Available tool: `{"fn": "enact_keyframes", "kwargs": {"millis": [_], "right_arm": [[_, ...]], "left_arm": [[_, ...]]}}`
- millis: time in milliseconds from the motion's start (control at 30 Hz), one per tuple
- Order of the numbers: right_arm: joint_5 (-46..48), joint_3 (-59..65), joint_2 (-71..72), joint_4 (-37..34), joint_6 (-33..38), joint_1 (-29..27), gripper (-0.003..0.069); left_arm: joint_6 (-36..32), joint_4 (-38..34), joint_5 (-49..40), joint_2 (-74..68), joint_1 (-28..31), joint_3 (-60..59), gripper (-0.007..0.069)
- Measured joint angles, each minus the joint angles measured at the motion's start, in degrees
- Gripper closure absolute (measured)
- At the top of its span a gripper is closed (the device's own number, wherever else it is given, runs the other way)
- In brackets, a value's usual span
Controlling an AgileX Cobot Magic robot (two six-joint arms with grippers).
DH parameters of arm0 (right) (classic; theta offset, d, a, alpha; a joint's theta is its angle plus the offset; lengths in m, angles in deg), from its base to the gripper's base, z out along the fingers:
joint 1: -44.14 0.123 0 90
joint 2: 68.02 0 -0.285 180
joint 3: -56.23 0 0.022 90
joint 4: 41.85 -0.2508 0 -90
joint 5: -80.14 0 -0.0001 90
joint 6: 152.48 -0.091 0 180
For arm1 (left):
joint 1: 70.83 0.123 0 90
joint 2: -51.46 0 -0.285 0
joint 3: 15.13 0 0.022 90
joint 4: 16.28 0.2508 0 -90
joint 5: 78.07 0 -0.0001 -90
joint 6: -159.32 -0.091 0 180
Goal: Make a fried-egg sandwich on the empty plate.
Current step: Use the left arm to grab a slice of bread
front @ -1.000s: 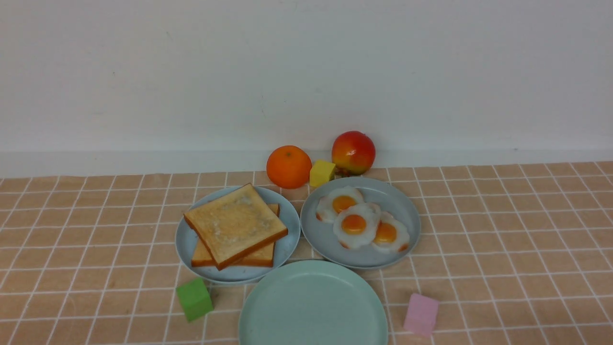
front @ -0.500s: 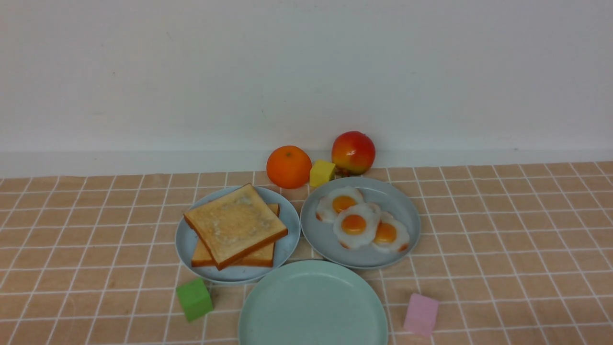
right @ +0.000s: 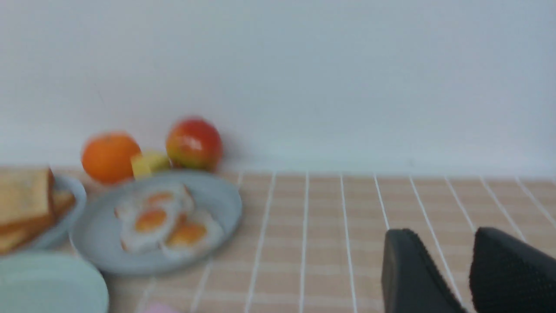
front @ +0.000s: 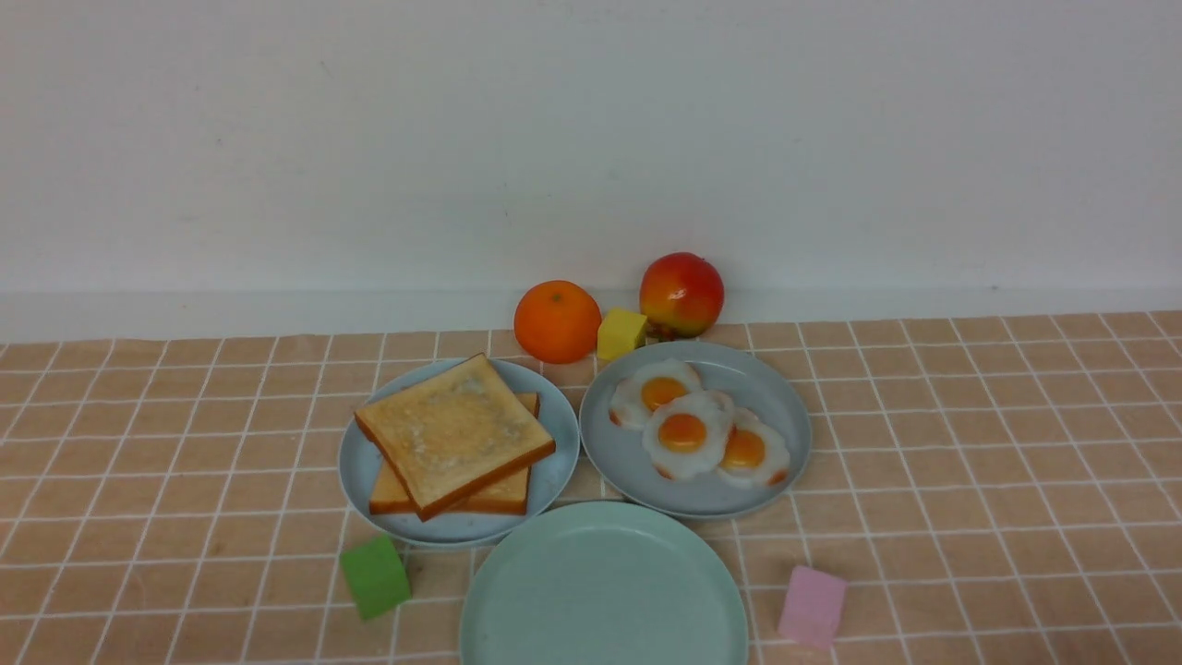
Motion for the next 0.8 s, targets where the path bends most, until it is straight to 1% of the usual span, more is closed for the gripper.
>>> {"fn": "enact_keyframes", "kwargs": {"millis": [100, 167, 200, 267, 333, 367, 400, 433, 467, 500, 533, 567, 600, 667, 767, 800], "right_arm": [[-7.2, 0.0, 0.0, 0.0, -1.0, 0.0, 0.0419], [-10.0, 0.0, 0.0, 0.0, -1.5, 0.0, 0.0419], [-13.6, 0.0, 0.0, 0.0, -2.3, 0.0, 0.0419], [-16.4, 0.0, 0.0, 0.0, -3.4, 0.0, 0.0419], [-20.6, -0.2, 0.0, -1.0, -7.4, 0.0, 0.0419], [-21.4, -1.0, 0.0, -1.8, -10.0, 0.0, 0.0419], [-21.4, -1.9, 0.0, -2.5, -11.7, 0.0, 0.0419], [-21.0, -4.0, -0.2, -3.2, -13.8, 0.0, 0.0419], [-20.6, -6.3, -0.8, -3.8, -15.6, 0.0, 0.0419], [-19.4, -9.2, -1.9, -4.4, -17.5, 0.0, 0.0419], [-19.2, -9.8, -2.2, -4.5, -17.7, 0.0, 0.0419], [-18.4, -12.6, -3.5, -4.7, -18.4, 0.0, 0.0419], [-15.8, -17.9, -6.4, -4.9, -19.4, 0.0, 0.0419], [-9.4, -28.1, -13.1, -4.9, -19.9, 0.0, 0.0419], [0.9, -39.6, -22.2, -3.3, -19.9, 0.0, 0.0419], [1.7, -39.6, -22.2, -3.1, -19.9, 0.0, 0.0419]], "left_arm": [[0.0, 0.0, 1.2, 0.0, 0.0, 0.0, 0.0386], [0.0, 0.0, 1.3, 0.0, 0.0, 0.0, 0.0386], [0.0, 0.0, 2.4, 0.0, 0.0, 0.0, 0.0386], [0.2, -0.2, 4.5, 0.0, 0.0, 0.0, 0.0386], [4.1, -1.5, 12.5, 0.0, 0.0, 0.0, 0.0386], [7.8, -3.2, 19.5, 0.0, 0.0, 0.0, 0.0386], [10.6, -4.0, 22.5, 0.0, 0.0, 0.0, 0.0386], [15.2, -5.7, 27.3, 0.0, 0.0, 0.5, 0.0386], [19.0, -6.6, 28.3, 0.0, 0.0, 1.7, 0.0386], [22.2, -7.0, 27.9, 0.0, 0.0, 3.5, 0.0386], [22.8, -7.1, 27.7, 0.0, 0.0, 3.9, 0.0386], [24.8, -7.0, 26.4, 0.0, 0.0, 5.9, 0.0386], [27.6, -6.8, 22.6, -0.3, 0.0, 10.1, 0.0386], [30.7, -6.4, 15.0, -3.7, 0.0, 18.8, 0.0386], [31.9, -6.2, 2.5, -10.9, 0.0, 28.8, 0.0386], [31.9, -6.1, 2.5, -11.5, 0.0, 29.4, 0.0386]]}}
